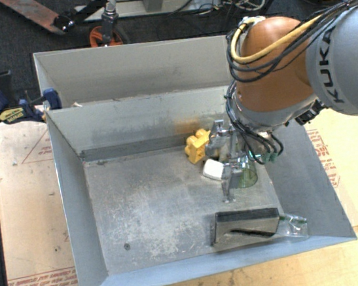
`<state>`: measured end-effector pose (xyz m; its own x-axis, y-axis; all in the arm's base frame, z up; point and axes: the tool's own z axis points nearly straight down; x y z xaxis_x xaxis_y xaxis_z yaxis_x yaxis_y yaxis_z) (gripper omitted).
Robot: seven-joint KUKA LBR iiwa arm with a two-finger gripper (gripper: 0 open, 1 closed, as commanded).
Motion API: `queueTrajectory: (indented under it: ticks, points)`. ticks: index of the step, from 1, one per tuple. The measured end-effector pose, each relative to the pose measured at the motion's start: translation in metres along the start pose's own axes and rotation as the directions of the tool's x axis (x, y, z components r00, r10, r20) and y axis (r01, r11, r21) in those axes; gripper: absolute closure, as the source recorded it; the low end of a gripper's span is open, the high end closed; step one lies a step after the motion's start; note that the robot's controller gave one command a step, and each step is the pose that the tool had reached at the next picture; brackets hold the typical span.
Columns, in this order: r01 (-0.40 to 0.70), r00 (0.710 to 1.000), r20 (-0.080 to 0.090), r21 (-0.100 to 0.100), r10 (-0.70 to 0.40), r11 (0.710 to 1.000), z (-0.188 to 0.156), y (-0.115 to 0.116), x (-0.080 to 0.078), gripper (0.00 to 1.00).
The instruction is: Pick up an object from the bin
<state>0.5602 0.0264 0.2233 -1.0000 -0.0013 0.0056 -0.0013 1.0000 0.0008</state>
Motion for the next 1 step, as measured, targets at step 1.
queueTrajectory:
  ticks: [1]
  points:
    - [-0.001,1.000,0.007,0.000,0.001,1.000,-0.0034,-0.0001,-0.0015,0.00]
